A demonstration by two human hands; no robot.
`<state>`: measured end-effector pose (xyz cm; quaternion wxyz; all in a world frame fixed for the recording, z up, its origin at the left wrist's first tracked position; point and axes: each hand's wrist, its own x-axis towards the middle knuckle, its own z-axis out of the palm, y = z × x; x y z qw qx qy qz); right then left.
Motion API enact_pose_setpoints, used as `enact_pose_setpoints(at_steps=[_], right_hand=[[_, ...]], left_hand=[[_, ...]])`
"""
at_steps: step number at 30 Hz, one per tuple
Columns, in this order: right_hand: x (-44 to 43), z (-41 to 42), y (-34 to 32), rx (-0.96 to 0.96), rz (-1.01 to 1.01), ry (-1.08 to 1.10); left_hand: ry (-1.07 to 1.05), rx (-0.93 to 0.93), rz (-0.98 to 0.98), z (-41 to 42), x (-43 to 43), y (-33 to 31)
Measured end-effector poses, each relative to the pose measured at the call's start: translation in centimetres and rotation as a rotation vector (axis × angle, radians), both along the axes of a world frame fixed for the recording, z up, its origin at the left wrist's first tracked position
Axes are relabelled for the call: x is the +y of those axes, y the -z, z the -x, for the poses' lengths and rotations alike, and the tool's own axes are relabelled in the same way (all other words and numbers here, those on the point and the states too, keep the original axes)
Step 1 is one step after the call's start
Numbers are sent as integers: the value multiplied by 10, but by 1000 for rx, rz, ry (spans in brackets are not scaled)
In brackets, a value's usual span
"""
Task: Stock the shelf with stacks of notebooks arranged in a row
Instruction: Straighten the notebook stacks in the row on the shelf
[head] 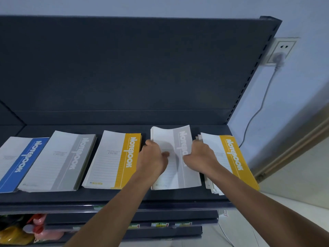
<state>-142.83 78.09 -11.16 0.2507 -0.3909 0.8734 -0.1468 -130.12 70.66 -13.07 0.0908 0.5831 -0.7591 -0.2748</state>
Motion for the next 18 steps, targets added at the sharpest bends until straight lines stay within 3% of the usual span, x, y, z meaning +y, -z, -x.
enact_pose_setpoints(at_steps=[18], right_hand=[[-10,-5,19,42,-40,-27]], left_hand=[[116,-185,-4,5,-13,24]])
